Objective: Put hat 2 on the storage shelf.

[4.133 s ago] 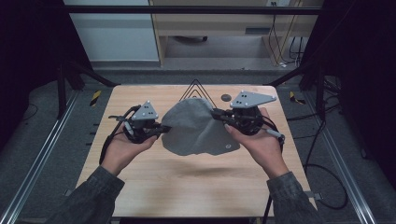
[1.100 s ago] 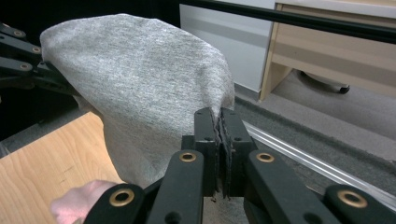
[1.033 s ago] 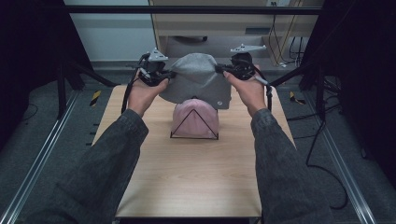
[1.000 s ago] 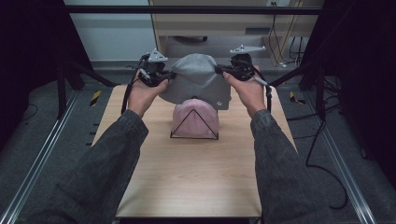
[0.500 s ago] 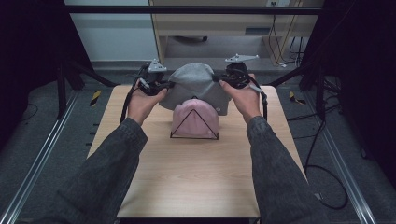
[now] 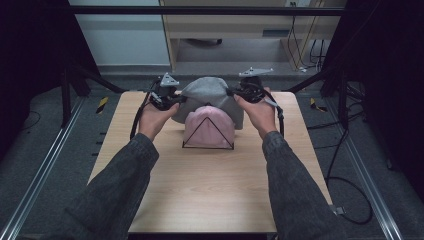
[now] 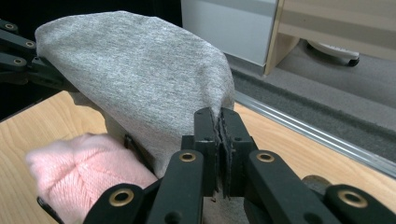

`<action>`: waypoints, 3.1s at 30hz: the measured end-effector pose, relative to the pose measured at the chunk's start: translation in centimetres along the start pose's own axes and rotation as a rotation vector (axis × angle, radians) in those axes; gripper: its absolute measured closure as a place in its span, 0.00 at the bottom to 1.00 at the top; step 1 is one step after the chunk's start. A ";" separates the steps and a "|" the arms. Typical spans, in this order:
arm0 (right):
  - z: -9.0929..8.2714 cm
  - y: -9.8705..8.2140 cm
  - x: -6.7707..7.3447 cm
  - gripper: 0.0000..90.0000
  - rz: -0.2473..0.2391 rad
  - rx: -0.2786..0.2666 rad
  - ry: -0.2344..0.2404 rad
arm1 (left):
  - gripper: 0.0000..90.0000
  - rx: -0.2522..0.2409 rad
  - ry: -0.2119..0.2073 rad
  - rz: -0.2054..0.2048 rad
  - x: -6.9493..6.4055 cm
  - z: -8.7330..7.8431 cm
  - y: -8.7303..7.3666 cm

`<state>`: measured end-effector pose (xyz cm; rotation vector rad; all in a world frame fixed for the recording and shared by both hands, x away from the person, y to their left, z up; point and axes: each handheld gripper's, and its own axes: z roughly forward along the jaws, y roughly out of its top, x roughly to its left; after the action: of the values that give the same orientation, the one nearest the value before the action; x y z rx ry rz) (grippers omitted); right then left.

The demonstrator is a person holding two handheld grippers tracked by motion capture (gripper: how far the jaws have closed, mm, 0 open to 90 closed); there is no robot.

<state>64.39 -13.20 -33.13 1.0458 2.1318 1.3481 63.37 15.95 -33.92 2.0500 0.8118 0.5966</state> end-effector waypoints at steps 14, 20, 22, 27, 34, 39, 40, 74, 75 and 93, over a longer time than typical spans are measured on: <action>0.8 -1.9 -0.1 0.97 0.029 0.018 0.010 | 0.97 0.030 -0.013 -0.017 -0.3 0.9 -1.9; 1.2 -2.5 0.0 0.96 0.028 0.035 0.011 | 0.97 0.047 -0.009 -0.030 -0.3 1.1 -2.5; 1.3 -2.6 0.1 0.96 0.031 0.035 0.011 | 0.97 0.048 -0.009 -0.031 -0.3 1.1 -2.6; 1.6 -2.9 0.2 0.96 0.036 0.044 0.008 | 0.97 0.054 -0.010 -0.041 -0.3 1.2 -3.0; 1.8 -3.2 0.1 0.96 0.037 0.050 0.001 | 0.97 0.063 -0.014 -0.045 -0.5 1.4 -3.4; 1.8 -3.6 0.1 0.96 0.042 0.059 0.006 | 0.97 0.078 -0.016 -0.056 -0.5 1.6 -4.0; 1.8 -3.6 0.2 0.96 0.039 0.060 0.004 | 0.97 0.078 -0.016 -0.056 -0.5 1.6 -4.0; -3.6 -2.3 1.8 0.26 0.069 0.023 -0.112 | 0.26 0.047 0.060 -0.068 -2.1 -4.5 -2.6; -3.9 -2.5 2.0 0.24 0.071 0.020 -0.110 | 0.24 0.049 0.053 -0.068 -2.4 -4.8 -2.7; -7.2 -3.8 4.3 0.13 0.035 0.009 -0.095 | 0.11 0.086 0.005 -0.024 -6.2 -8.6 -4.9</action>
<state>55.39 -15.10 -33.09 1.1328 2.0611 1.2791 51.93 18.20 -34.11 2.1148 0.8773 0.5620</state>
